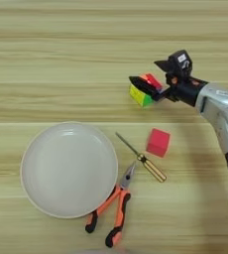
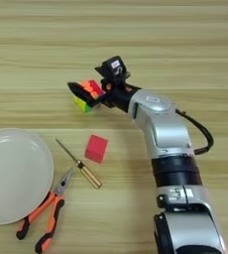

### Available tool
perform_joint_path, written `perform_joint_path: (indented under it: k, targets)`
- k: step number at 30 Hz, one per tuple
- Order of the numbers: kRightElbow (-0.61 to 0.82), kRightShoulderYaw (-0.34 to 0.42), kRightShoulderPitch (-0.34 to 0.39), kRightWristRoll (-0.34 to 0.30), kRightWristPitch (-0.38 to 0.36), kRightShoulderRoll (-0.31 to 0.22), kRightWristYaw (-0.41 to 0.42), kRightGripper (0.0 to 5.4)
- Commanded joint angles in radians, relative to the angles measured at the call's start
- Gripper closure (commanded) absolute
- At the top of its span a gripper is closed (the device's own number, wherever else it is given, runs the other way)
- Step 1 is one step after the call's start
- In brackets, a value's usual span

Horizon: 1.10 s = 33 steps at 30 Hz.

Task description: Move the objects on the table

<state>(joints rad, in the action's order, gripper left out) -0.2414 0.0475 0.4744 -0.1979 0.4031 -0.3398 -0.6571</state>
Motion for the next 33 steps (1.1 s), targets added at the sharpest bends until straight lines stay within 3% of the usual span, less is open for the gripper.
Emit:
perform_joint_path:
  k: [1,8,21,33]
  targets:
    - [-0.036,-0.005,0.094,0.035,-0.064,0.009,0.068,0.04]
    - [-0.154,-0.036,0.120,0.102,-0.133,0.029,0.121,0.04]
    - [-0.273,-0.030,0.152,0.122,-0.203,0.041,0.148,0.04]
    - [-0.311,-0.029,0.160,0.135,-0.245,0.046,0.148,1.69]
